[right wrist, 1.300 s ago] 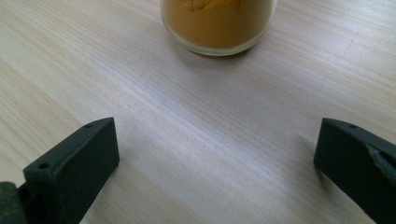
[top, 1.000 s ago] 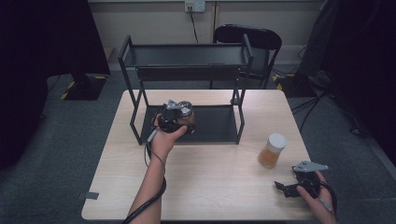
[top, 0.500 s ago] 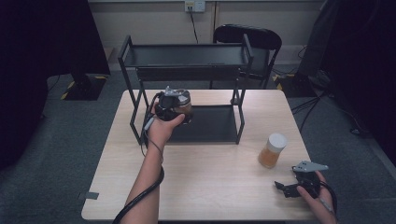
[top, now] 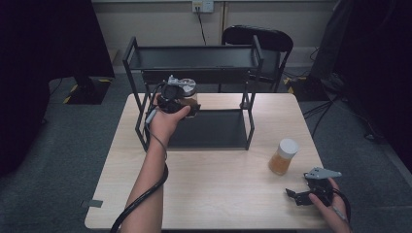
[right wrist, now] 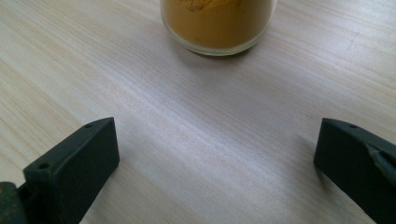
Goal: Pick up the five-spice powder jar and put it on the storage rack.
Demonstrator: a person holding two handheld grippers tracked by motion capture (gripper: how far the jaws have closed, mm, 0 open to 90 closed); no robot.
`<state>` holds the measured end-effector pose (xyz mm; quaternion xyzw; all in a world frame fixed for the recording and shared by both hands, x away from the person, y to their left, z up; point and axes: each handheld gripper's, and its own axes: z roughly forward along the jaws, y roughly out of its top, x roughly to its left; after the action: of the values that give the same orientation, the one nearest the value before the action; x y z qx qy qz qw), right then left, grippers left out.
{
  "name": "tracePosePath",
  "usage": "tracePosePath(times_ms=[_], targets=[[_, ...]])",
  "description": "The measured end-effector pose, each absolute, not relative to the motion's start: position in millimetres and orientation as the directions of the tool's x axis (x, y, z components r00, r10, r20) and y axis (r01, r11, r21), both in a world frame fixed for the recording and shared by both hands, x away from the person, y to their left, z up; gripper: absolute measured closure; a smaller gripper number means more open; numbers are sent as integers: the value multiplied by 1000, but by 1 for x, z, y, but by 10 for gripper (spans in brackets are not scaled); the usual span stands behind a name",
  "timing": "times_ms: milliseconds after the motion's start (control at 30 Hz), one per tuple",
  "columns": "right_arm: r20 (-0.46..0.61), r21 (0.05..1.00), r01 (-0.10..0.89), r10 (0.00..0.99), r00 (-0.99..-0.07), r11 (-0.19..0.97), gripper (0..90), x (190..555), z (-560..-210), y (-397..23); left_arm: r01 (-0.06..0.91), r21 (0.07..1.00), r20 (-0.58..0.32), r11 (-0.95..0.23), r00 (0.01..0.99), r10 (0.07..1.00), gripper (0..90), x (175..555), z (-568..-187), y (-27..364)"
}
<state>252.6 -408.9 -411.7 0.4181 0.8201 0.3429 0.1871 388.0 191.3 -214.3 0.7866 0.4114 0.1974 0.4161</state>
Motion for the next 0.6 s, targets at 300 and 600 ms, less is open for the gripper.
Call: tracePosePath(times_ms=[300, 600], targets=[[-21, 719, 557, 814, -581, 416, 0, 253, -412, -409, 488, 818, -35, -303, 569, 822, 310, 389, -197, 195], [-20, 718, 558, 814, -580, 416, 0, 253, -412, -409, 476, 828, -31, -297, 568, 822, 310, 388, -177, 200]])
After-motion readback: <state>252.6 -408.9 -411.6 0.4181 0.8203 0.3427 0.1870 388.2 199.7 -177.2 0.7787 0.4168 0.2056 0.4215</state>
